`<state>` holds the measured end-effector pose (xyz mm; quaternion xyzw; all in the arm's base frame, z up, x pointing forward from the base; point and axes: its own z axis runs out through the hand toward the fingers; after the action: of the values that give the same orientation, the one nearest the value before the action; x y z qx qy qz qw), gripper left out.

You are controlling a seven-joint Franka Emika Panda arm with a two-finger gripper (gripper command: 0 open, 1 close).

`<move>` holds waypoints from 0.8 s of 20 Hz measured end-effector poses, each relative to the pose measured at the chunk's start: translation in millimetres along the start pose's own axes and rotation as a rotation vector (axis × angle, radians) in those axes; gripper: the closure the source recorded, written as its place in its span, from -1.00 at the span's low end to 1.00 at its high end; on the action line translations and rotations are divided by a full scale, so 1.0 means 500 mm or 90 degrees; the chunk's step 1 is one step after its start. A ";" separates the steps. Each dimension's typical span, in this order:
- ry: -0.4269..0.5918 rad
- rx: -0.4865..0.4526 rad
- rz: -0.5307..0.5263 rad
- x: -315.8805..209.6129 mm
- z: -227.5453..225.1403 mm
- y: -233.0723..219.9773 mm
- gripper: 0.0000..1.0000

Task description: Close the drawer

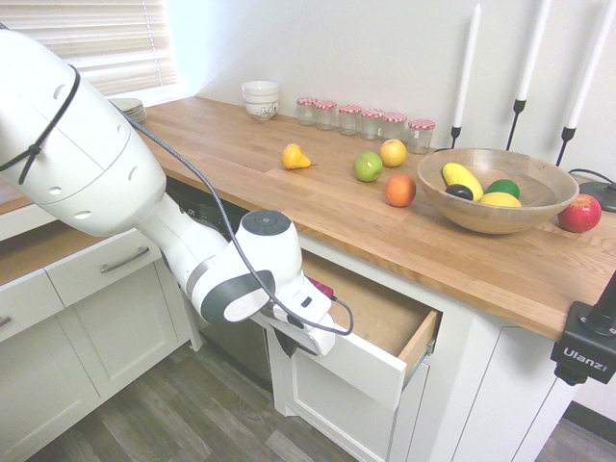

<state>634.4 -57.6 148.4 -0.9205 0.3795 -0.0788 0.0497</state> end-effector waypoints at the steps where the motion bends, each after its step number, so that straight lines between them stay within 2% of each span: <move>1: 0.000 0.001 -0.002 0.010 0.003 -0.013 1.00; 10: 0.009 0.008 -0.004 0.073 0.056 -0.083 1.00; 16: 0.035 0.021 -0.003 0.102 0.052 -0.121 1.00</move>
<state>716.7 -50.0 137.4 -0.9179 0.3773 -0.1103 0.0544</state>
